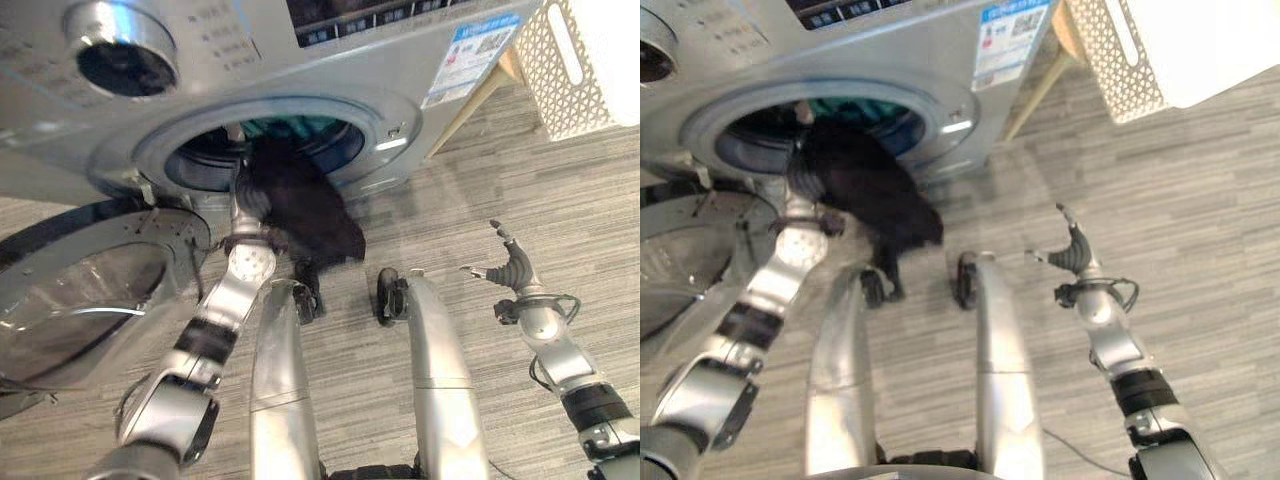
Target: Grab the laundry basket,head to the washer,open it,put in the laundry and shut it.
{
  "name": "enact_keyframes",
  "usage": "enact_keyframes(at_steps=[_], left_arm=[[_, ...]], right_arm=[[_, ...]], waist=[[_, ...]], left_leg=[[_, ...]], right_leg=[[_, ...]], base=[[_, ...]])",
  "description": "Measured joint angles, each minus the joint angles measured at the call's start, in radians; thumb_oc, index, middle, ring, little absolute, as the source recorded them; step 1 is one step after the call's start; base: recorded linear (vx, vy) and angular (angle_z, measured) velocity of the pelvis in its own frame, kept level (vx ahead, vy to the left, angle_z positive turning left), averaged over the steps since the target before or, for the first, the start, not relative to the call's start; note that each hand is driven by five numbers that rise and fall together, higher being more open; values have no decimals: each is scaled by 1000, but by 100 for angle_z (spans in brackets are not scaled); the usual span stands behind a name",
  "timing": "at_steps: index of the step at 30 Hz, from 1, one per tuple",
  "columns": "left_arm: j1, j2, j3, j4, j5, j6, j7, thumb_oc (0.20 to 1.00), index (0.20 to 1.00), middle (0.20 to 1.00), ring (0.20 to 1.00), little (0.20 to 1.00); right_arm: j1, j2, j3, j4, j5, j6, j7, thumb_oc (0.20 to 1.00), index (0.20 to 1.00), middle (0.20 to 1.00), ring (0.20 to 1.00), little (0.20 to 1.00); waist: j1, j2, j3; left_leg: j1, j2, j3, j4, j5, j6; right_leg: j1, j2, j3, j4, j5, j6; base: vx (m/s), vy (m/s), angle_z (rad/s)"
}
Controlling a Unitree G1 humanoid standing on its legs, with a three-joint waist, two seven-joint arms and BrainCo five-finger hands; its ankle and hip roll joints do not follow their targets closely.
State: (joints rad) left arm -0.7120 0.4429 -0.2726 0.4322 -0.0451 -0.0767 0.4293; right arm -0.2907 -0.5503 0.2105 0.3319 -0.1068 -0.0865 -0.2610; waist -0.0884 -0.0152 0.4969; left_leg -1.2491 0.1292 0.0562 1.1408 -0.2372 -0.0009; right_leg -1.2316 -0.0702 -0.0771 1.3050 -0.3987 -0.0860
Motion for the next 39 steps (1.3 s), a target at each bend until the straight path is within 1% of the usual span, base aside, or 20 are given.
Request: enact_keyframes(at_steps=[2, 6, 7, 8, 10, 11, 16, 19, 22, 23, 24, 25, 26, 27, 30, 32, 33, 34, 37, 39], left_arm=[[-151, 25, -23, 113, -28, 13, 88, 200, 200, 200, 200, 200], [-407, 187, -133, 238, -6, 31, 180, 200, 200, 200, 200, 200], [-573, 328, -272, 297, 87, 59, 200, 200, 200, 200, 200, 200], [-631, 385, -330, 307, 128, 66, 206, 200, 200, 200, 200, 200], [-658, 391, -388, 327, 181, 67, 274, 200, 200, 200, 200, 200], [-723, 405, -478, 366, 246, 78, 272, 200, 200, 200, 200, 200], [-828, 428, -653, 368, 356, 124, 322, 200, 200, 200, 200, 200], [-905, 495, -793, 327, 497, 182, 396, 200, 200, 200, 200, 200], [-938, 529, -928, 321, 643, 232, 417, 200, 200, 200, 200, 200], [-962, 528, -1005, 341, 702, 243, 396, 561, 561, 561, 561, 561], [-964, 527, -1017, 344, 738, 240, 377, 561, 561, 561, 561, 561], [-968, 518, -1017, 354, 793, 235, 330, 837, 837, 837, 837, 837], [-967, 511, -1008, 358, 806, 232, 303, 896, 896, 896, 896, 896], [-966, 484, -974, 376, 814, 224, 272, 1000, 1000, 1000, 1000, 1000], [-946, 429, -865, 434, 804, 204, 206, 1000, 1000, 1000, 1000, 1000], [-920, 388, -774, 498, 741, 181, 146, 1000, 1000, 1000, 1000, 1000], [-898, 339, -654, 556, 640, 157, 98, 1000, 1000, 1000, 1000, 1000], [-902, 339, -621, 590, 551, 147, 49, 1000, 1000, 1000, 1000, 1000], [-902, 322, -582, 655, 417, 144, -8, 1000, 1000, 1000, 1000, 1000], [-898, 321, -582, 668, 366, 136, -33, 1000, 1000, 1000, 1000, 1000]], right_arm=[[-5, -4, 37, -8, 0, -24, -18, 1000, 1000, 1000, 1000, 1000], [-2, -38, 48, -33, 2, -68, -20, 1000, 1000, 1000, 1000, 1000], [-9, -87, 68, -54, 5, -89, -15, 1000, 1000, 1000, 1000, 1000], [-6, -108, 67, -66, 9, -102, -14, 1000, 1000, 1000, 1000, 1000], [0, -131, 57, -77, 10, -122, -11, 1000, 1000, 1000, 1000, 1000], [-1, -144, 54, -87, 11, -142, 1, 1000, 1000, 1000, 1000, 1000], [11, -161, 54, -100, 20, -191, 20, 1000, 1000, 1000, 1000, 1000], [21, -206, 70, -132, 35, -223, 25, 1000, 1000, 1000, 1000, 1000], [50, -232, 66, -139, 48, -244, 23, 1000, 1000, 1000, 1000, 1000], [58, -236, 67, -137, 48, -252, 23, 1000, 1000, 1000, 1000, 1000], [61, -236, 68, -136, 49, -258, 22, 1000, 1000, 1000, 1000, 1000], [62, -236, 70, -130, 48, -262, 22, 1000, 1000, 1000, 1000, 1000], [63, -235, 70, -128, 48, -261, 22, 1000, 1000, 1000, 1000, 1000], [61, -231, 70, -123, 48, -259, 20, 1000, 1000, 1000, 1000, 1000], [54, -226, 63, -132, 46, -255, 21, 1000, 1000, 1000, 1000, 1000], [53, -225, 49, -160, 44, -250, 23, 1000, 1000, 1000, 1000, 1000], [54, -219, 31, -180, 44, -235, 26, 1000, 1000, 1000, 1000, 1000], [49, -215, 29, -190, 44, -223, 26, 1000, 1000, 1000, 1000, 1000], [46, -200, 30, -196, 43, -193, 50, 1000, 1000, 1000, 1000, 1000], [63, -193, 32, -196, 43, -190, 59, 1000, 1000, 1000, 1000, 1000]], waist=[[-15, 0, -1], [-52, 0, -4], [-71, 1, -4], [-74, 1, -4], [-74, 0, -4], [-74, 0, -4], [-48, 0, -4], [-44, 0, -3], [-46, 0, -3], [-43, 0, -3], [-45, 0, -3], [-44, 0, -3], [-44, 0, -4], [-41, 0, -4], [-42, -1, -4], [-48, -2, -6], [-50, -3, -7], [-58, -2, -10], [-75, -4, -11], [-78, -18, -46]], left_leg=[[-31, -1, -11, 28, -21, 3], [-99, 0, -12, 68, -28, 18], [-133, 0, -14, 78, -21, 29], [-146, 2, -14, 83, -19, 33], [-160, 2, -16, 92, -18, 32], [-177, 7, -18, 97, -18, 32], [-227, 13, -28, 118, -18, 33], [-275, 15, -26, 136, -20, 29], [-291, 17, -29, 150, -20, 29], [-292, 16, -30, 152, -20, 30], [-293, 16, -30, 151, -20, 30], [-293, 15, -30, 150, -20, 30], [-293, 13, -30, 150, -20, 30], [-293, 10, -32, 150, -19, 30], [-282, 1, -35, 148, -13, 41], [-269, 1, -35, 146, -13, 40], [-263, 1, -34, 138, -14, 40], [-261, 1, -36, 129, -12, 42], [-237, 1, -36, 120, -5, 41], [-261, 1, -35, 111, -5, 40]], right_leg=[[-21, -1, -6, 5, 0, 0], [-84, -1, -5, 41, -1, 4], [-116, 0, -6, 45, 4, 11], [-126, 0, -6, 49, 8, 14], [-137, 0, -7, 53, 10, 11], [-148, -1, -14, 52, 10, 10], [-188, -2, -27, 66, 9, 8], [-236, -11, -29, 91, 3, -2], [-251, -12, -31, 104, 3, -3], [-251, -12, -32, 107, 0, 0], [-251, -12, -32, 106, 0, 1], [-251, -13, -32, 106, 0, 0], [-251, -13, -32, 105, 0, 0], [-250, -15, -32, 105, 0, -1], [-240, -17, -32, 106, 6, 2], [-224, -18, -33, 103, 6, 2], [-218, -19, -33, 94, 5, 1], [-216, -17, -34, 83, 8, 5], [-189, -18, -37, 75, 13, 6], [-217, -16, -36, 65, 13, 4]], base=[[3, -16, -3], [11, -5, -10], [25, 14, -6], [30, 7, -8], [28, 1, -3], [36, 6, -1], [52, 4, 0], [62, 26, 5], [46, 31, 2], [33, 29, -1], [37, 25, 1], [0, 0, 0], [0, 0, 0], [15, 9, 4], [10, 0, 3], [0, 0, 0], [0, 0, 0], [0, 0, 0], [0, 0, 0], [0, 0, 0]])
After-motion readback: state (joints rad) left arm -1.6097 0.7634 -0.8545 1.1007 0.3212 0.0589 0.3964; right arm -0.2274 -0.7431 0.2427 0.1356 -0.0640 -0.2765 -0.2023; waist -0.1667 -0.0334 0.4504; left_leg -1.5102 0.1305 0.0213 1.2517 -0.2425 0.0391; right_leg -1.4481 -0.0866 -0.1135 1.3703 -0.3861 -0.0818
